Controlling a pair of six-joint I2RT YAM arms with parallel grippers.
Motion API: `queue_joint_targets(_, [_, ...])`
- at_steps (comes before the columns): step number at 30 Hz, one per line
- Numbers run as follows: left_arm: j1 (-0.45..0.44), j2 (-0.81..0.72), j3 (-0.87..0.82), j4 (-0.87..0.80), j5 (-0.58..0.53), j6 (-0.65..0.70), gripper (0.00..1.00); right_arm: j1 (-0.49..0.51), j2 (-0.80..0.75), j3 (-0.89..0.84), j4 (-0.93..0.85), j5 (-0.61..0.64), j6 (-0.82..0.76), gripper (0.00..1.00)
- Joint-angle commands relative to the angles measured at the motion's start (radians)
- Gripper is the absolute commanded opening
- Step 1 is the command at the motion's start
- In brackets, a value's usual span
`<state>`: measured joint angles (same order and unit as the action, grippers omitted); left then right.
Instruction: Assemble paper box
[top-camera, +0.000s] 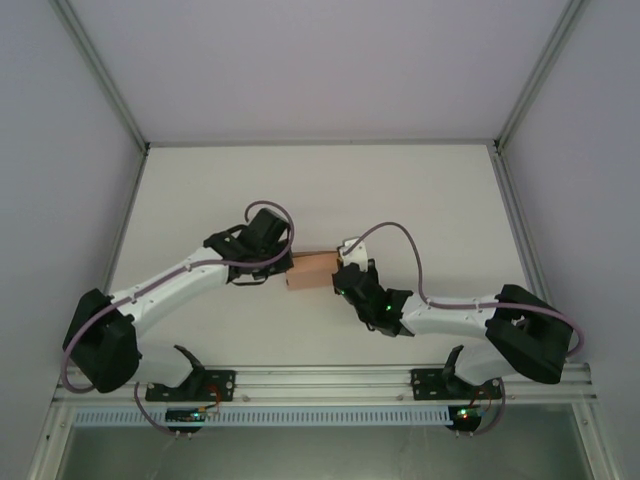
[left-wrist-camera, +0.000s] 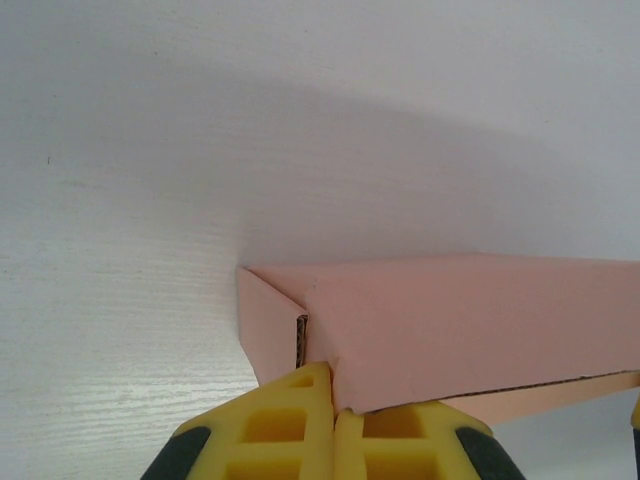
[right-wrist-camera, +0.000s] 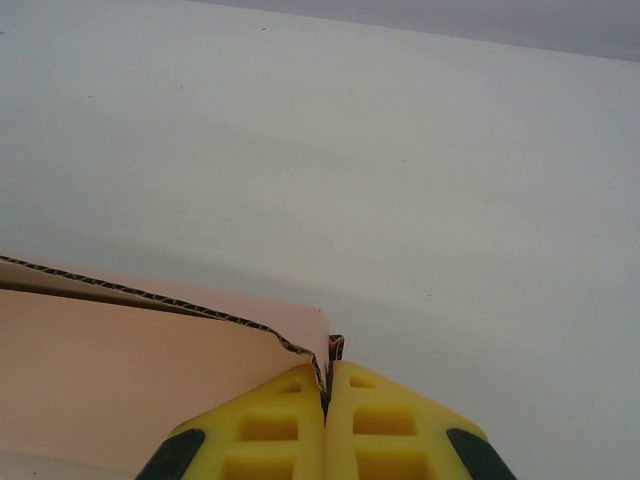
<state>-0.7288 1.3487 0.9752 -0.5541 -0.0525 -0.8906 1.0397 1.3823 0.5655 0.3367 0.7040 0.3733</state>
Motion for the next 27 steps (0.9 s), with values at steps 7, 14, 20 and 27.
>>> queue_joint_targets(7, [-0.002, 0.022, -0.096, -0.198, -0.198, 0.045, 0.0, -0.024, 0.015, 0.002, -0.251, -0.029, -0.005, 0.0])
queue_joint_targets(14, [-0.059, 0.098, -0.115, -0.194, -0.253, 0.056, 0.0, -0.032, 0.002, 0.04, -0.362, -0.101, 0.021, 0.0])
queue_joint_targets(20, [-0.11, 0.134, -0.147, -0.147, -0.239, 0.037, 0.0, -0.051, -0.031, 0.062, -0.379, -0.176, 0.015, 0.12])
queue_joint_targets(27, [-0.163, 0.122, -0.159, -0.077, -0.276, 0.048, 0.0, -0.111, -0.14, 0.121, -0.362, -0.314, -0.017, 0.6])
